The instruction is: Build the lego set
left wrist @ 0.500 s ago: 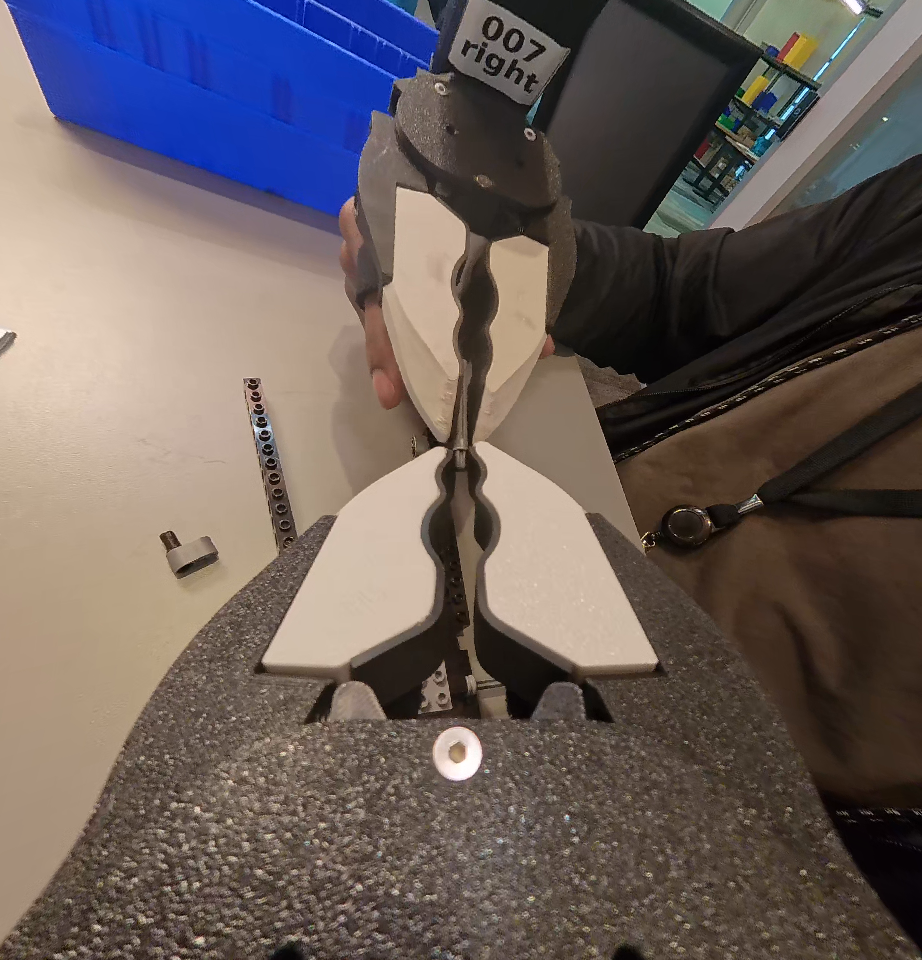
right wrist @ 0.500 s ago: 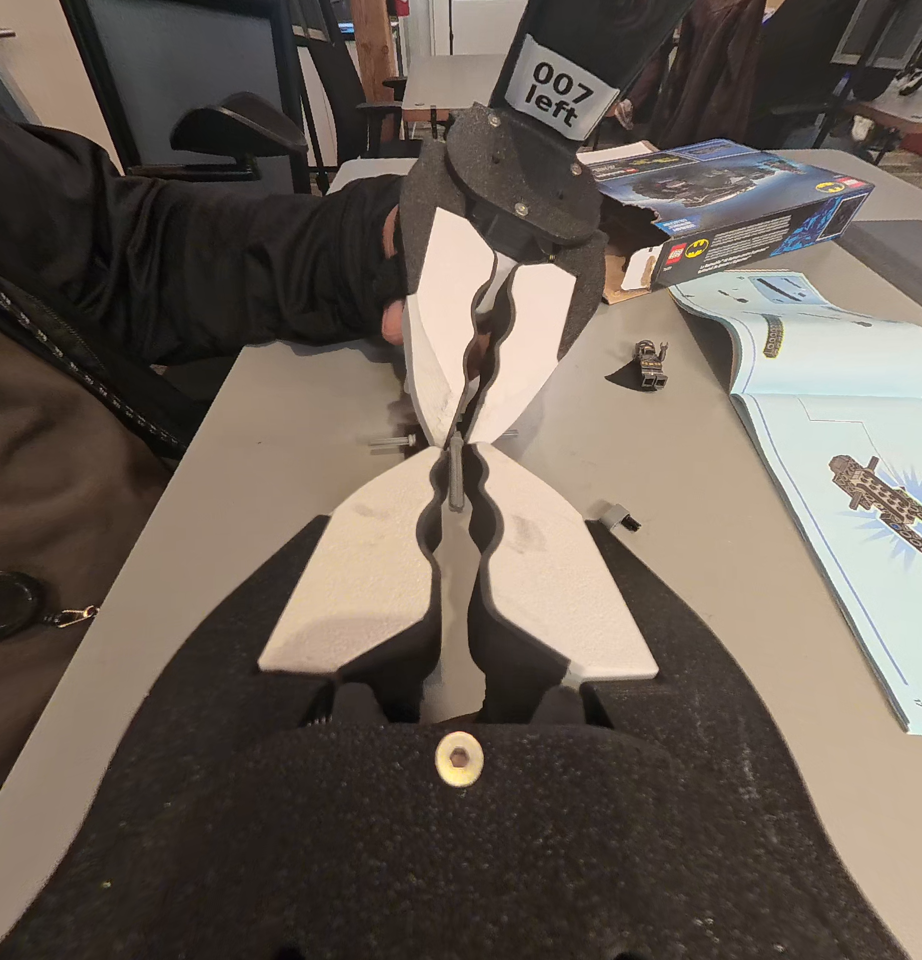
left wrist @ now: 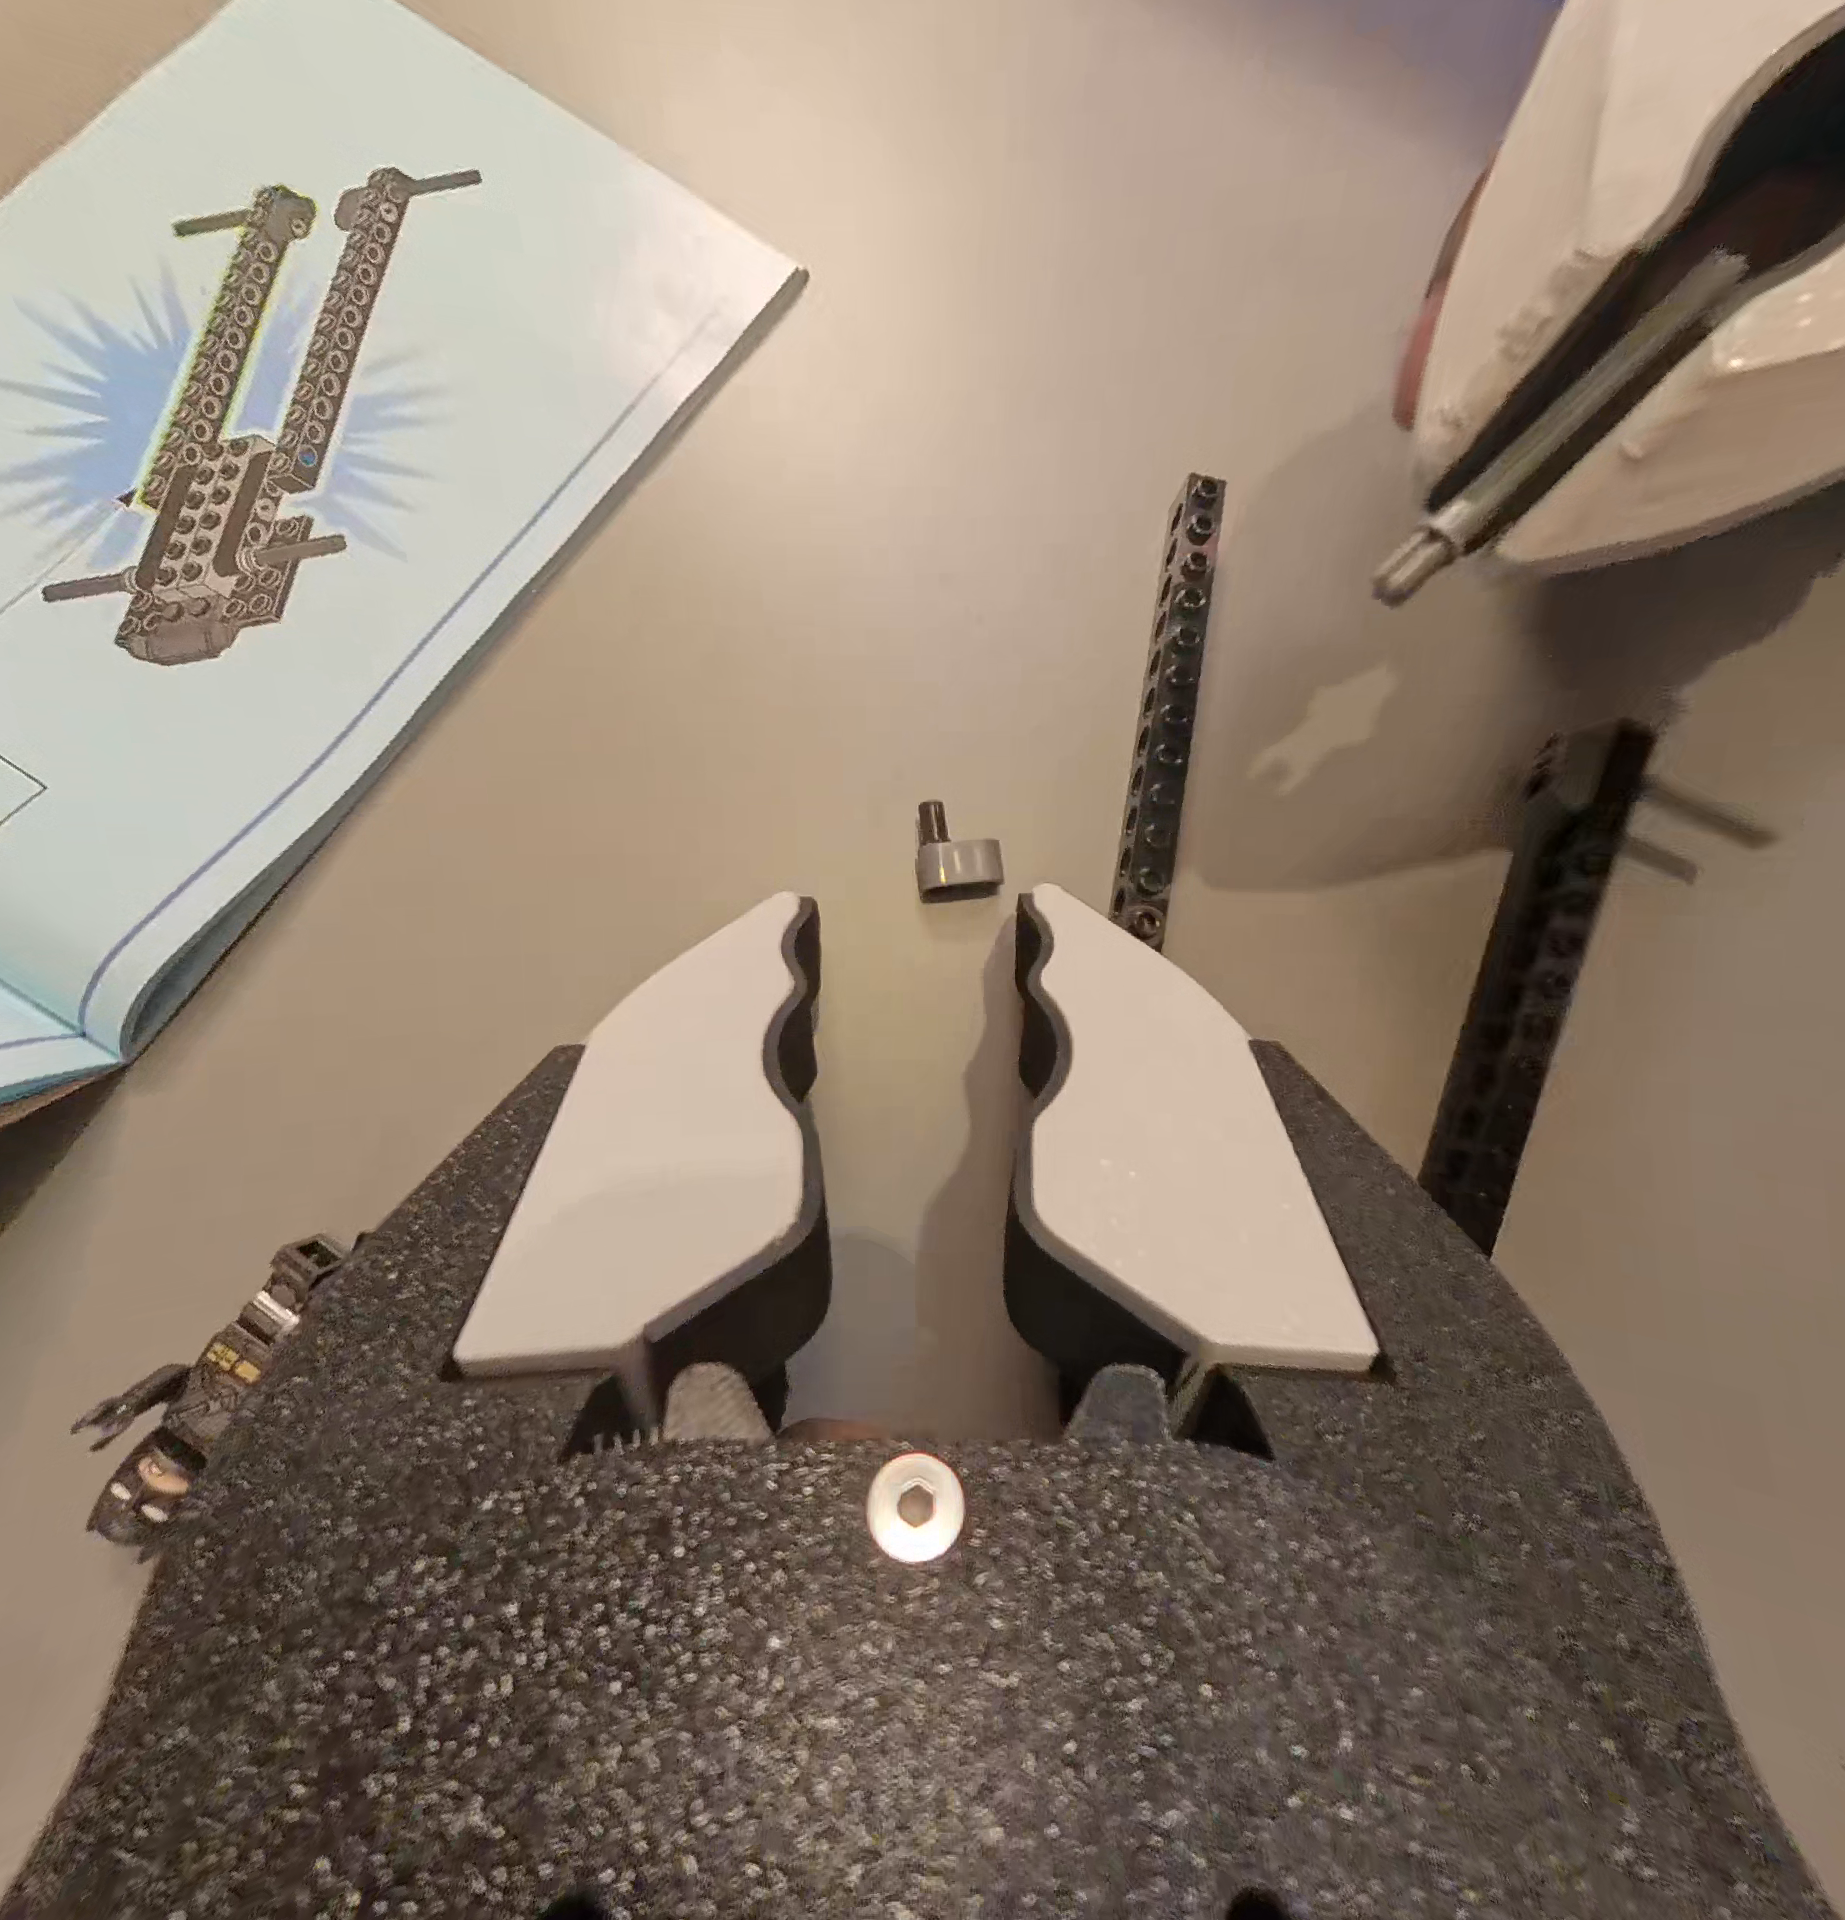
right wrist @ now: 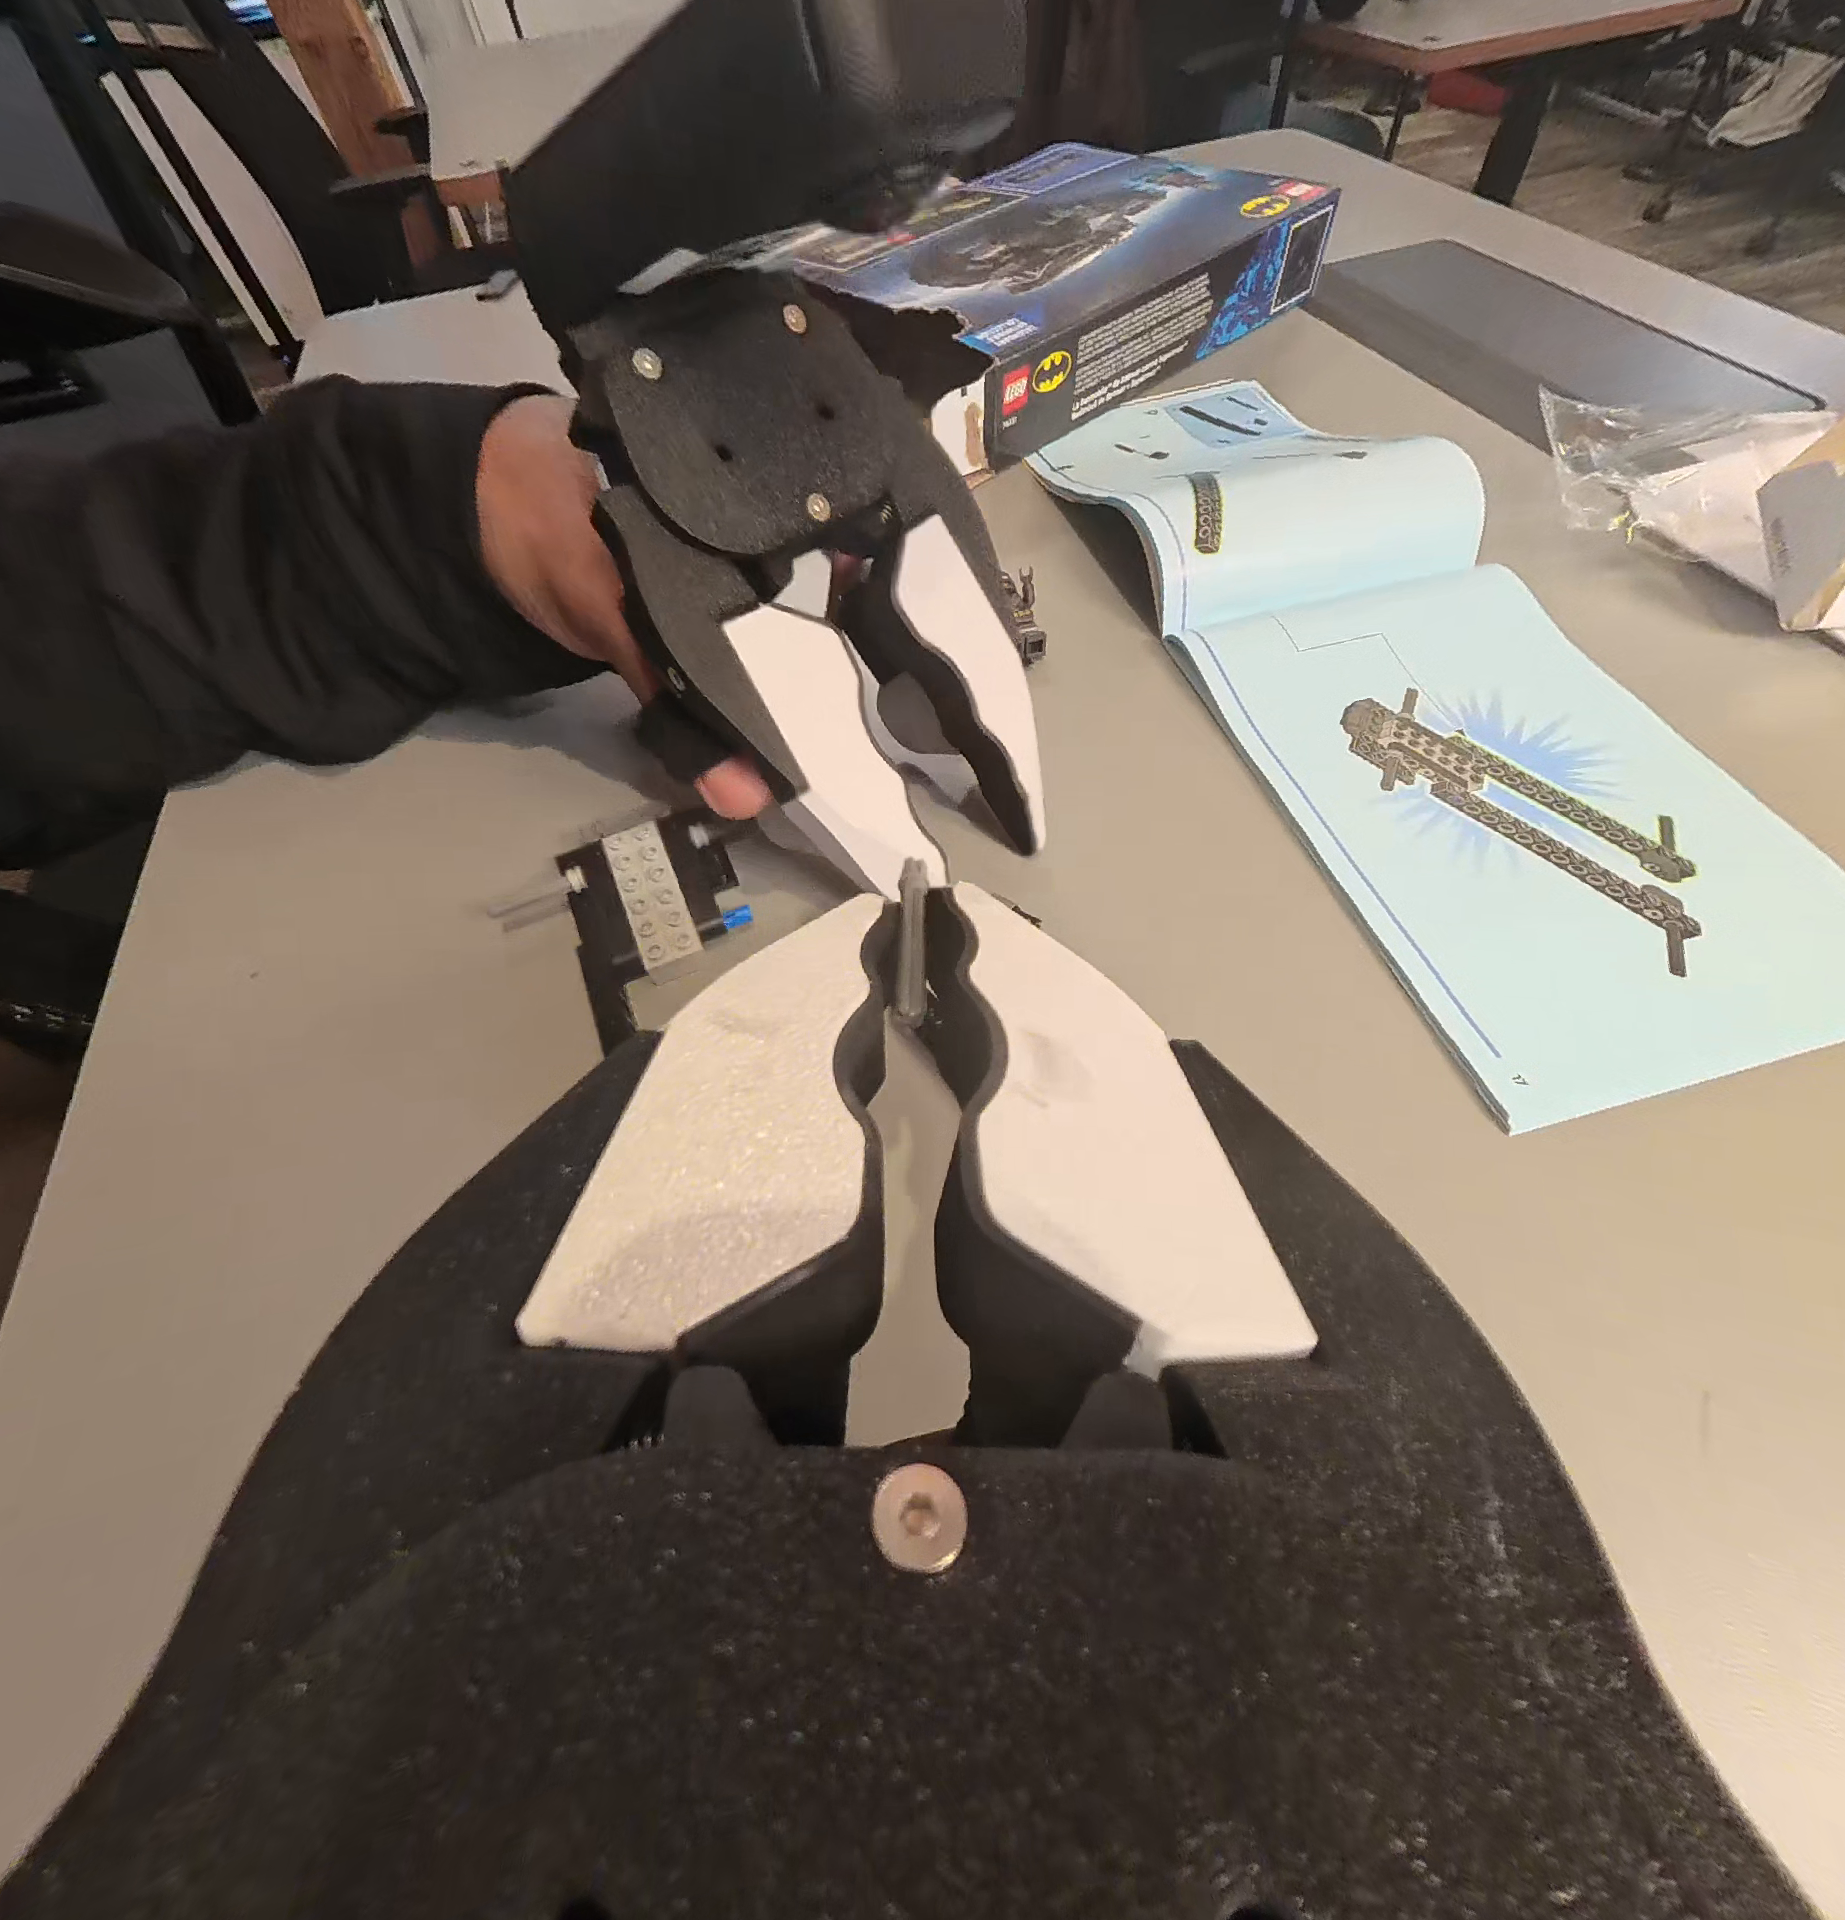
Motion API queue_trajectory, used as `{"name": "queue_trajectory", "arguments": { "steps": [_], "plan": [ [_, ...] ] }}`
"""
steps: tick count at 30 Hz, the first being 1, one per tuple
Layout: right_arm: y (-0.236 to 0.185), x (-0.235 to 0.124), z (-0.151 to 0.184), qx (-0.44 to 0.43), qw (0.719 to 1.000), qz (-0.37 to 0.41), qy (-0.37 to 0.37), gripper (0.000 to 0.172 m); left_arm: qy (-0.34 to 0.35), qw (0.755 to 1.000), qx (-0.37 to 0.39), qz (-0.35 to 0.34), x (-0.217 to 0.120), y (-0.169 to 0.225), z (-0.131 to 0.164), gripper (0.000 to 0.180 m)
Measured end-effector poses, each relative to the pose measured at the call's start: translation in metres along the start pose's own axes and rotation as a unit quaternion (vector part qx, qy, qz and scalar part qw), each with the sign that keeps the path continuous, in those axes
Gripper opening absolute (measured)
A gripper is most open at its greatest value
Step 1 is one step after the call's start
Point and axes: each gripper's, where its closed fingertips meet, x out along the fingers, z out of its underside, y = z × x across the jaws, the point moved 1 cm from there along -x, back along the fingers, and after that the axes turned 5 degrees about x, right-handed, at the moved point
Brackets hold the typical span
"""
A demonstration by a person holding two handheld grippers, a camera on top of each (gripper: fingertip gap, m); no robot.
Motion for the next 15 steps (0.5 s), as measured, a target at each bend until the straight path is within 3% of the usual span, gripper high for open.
{"name": "queue_trajectory", "arguments": {
  "steps": [7, 11, 15],
  "plan": [
    [-0.0003, -0.0009, 0.0001, 0.001, 1.0, -0.002, -0.002, 0.005, -0.004, 1.0, -0.004, 0.012, 0.0039, -0.0011, -0.0035, 0.028],
    [0.0008, 0.0002, 0.0025, -0.004, 1.0, 0.004, -0.01, 0.005, -0.018, 0.999, 0.037, -0.006, 0.0063, 0.0011, -0.0036, 0.017],
    [0.0029, 0.0012, 0.0057, -0.01, 1.0, 0.01, -0.018, 0.005, -0.03, 0.996, 0.079, -0.035, 0.0077, 0.0, -0.0056, 0.023]
  ]
}}
